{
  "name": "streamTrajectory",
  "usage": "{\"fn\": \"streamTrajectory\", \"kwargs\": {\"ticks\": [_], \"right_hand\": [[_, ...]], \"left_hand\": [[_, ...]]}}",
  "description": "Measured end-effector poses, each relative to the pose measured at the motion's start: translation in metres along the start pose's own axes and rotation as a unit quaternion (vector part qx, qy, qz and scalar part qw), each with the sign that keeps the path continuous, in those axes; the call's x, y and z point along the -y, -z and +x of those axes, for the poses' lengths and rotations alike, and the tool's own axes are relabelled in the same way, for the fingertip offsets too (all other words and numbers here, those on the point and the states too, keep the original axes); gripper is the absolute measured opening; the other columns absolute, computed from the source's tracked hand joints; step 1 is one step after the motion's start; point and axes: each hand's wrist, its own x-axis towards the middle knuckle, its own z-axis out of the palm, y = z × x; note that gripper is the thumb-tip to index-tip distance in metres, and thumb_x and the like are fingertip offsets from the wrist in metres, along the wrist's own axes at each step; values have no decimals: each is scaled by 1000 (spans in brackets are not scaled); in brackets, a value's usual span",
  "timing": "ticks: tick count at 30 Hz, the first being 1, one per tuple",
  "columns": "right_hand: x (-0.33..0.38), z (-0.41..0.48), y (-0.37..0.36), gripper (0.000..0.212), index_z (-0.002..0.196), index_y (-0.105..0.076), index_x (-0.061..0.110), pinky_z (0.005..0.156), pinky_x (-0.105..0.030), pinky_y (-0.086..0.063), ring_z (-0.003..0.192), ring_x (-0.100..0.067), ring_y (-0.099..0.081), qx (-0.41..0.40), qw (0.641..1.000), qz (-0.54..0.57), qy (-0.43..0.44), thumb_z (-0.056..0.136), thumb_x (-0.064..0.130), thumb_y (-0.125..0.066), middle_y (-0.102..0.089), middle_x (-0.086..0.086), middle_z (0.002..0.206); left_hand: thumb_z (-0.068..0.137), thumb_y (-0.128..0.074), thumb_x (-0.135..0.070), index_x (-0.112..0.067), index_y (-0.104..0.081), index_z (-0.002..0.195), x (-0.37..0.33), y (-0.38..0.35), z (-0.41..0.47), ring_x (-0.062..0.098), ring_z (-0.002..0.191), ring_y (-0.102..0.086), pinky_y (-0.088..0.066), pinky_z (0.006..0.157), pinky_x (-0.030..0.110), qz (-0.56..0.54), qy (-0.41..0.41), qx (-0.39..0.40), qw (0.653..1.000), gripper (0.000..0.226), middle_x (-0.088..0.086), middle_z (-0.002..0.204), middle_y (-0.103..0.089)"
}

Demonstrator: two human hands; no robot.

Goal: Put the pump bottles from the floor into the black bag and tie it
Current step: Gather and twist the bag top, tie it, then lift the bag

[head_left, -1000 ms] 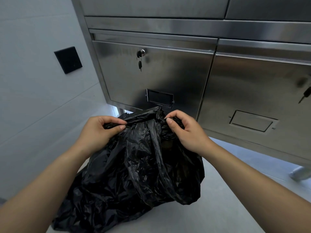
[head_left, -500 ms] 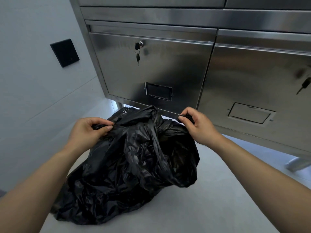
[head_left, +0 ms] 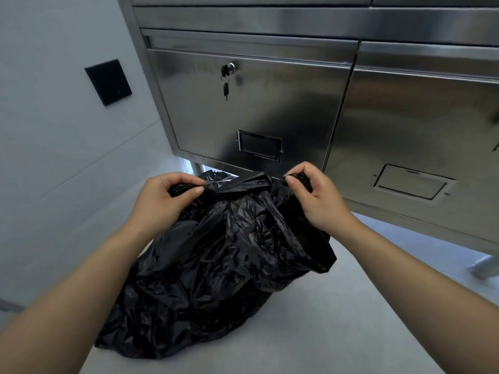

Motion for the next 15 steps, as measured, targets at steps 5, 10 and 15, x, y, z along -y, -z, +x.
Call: {"fn": "streamTrajectory", "kwargs": {"ticks": [5, 10, 15], "right_hand": [[0, -3, -15, 13, 84, -55, 24, 70, -15, -42, 70, 0, -50, -67, 997, 42, -8, 94, 17, -51, -53, 14, 73], [3, -7, -21, 15, 84, -54, 25, 61, -22, -54, 59, -3, -49, -66, 990, 117, -47, 95, 17, -50, -51, 16, 67], [5, -12, -6, 8, 88, -56, 24, 63, -16, -41, 67, -3, -54, 38, 998, -38, 41, 94, 20, -52, -59, 18, 74]], "left_hand": [[84, -67, -11, -39, -69, 79, 2, -17, -4, -4, 71, -64, -48, 67, 8, 13, -35, 26, 999, 28, -12, 83, -71], [81, -70, -13, -44, -65, 89, 7, -38, -7, 11, 94, -65, -49, 88, 29, 8, -53, 23, 998, 32, -10, 96, -69], [84, -66, -18, -47, -62, 94, 9, -33, -10, -7, 95, -61, -43, 84, 8, 80, -107, 52, 990, 31, -27, 99, -66]]}}
